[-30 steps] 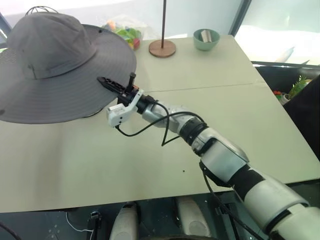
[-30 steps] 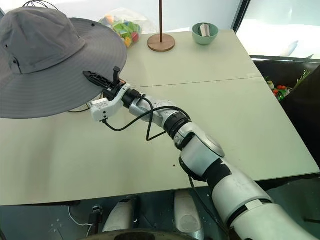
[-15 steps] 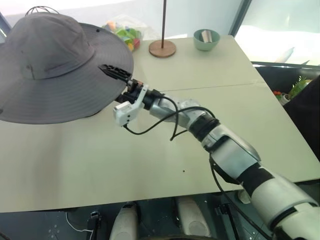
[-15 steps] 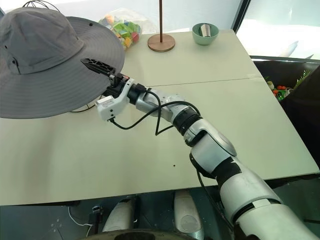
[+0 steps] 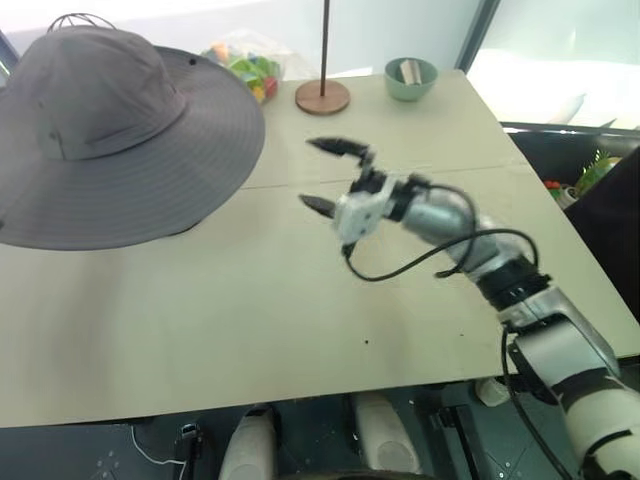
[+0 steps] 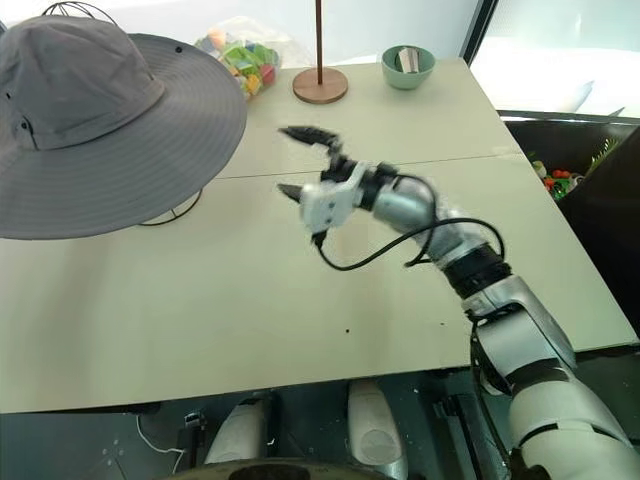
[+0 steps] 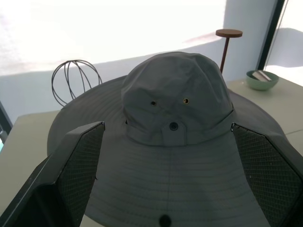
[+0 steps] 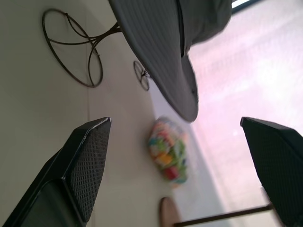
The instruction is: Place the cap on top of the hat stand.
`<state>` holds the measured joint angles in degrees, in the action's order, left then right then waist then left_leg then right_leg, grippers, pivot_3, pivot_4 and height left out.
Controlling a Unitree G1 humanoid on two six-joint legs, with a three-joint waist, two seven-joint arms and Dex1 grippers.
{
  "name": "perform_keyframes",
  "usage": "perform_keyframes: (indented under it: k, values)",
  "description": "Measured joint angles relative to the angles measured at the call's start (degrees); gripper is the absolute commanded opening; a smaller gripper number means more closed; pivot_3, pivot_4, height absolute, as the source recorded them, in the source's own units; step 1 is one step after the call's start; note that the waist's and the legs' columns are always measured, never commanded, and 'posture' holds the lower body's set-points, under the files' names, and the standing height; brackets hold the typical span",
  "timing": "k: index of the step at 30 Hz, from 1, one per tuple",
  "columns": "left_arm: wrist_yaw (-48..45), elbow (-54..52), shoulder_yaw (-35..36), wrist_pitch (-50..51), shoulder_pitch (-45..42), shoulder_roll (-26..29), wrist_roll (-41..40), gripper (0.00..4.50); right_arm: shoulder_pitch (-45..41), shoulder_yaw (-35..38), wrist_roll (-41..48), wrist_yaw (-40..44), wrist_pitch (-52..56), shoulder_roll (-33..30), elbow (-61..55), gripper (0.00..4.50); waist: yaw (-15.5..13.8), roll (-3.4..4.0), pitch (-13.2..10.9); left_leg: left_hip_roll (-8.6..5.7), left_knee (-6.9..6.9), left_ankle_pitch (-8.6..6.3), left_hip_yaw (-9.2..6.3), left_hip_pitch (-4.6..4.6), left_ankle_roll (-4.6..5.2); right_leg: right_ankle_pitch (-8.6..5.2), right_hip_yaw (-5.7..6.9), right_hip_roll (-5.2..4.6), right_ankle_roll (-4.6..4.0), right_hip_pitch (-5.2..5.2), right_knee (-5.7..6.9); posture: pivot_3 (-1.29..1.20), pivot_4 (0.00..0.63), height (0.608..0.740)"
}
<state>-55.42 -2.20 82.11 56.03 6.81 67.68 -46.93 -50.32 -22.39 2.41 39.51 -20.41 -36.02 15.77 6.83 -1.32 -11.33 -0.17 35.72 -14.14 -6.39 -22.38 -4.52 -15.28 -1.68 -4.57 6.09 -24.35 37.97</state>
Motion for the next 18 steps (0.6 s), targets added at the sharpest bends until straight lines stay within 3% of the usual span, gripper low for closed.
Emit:
perform_keyframes:
  k: [3,7,11,18]
  values:
    - [-1.6,0.6,4.3,-0.2,3.5,-1.7,1.4,4.5,-1.9,5.9,15.7,14.9,22.2,-3.9,-1.1,4.47,-0.4,0.07,0.0,0.0,0.03,0.0,0.02,0.01,0.01,0.0,0.0,-0.01,-0.01,0.02,0.0,0.0,0.15,0.74]
    - [-4.6,1.7,8.7,-0.7,9.0,-3.7,2.6,4.5,-9.2,10.4,24.1,27.6,39.6,-7.1,2.3,4.47,-1.1,0.14,-0.1,0.01,0.01,-0.01,0.05,0.06,0.02,-0.06,0.03,0.0,-0.09,-0.01,0.02,0.0,0.15,0.74]
    - [-8.0,4.4,12.1,-2.6,14.5,-5.0,3.2,4.5,-15.4,12.2,24.5,36.1,43.9,-7.8,9.8,4.47,-1.5,0.12,-0.1,0.01,0.02,-0.01,0.08,0.05,0.02,-0.07,0.05,-0.03,-0.11,0.0,-0.02,0.0,0.15,0.74]
    - [-9.0,5.4,13.3,-3.9,17.2,-5.9,3.0,4.5,-21.5,14.6,23.5,41.7,47.7,-7.2,18.9,4.47,-1.5,0.15,-0.1,0.01,0.0,-0.01,0.09,0.02,0.02,-0.07,0.06,-0.04,-0.11,-0.03,-0.02,0.0,0.15,0.74]
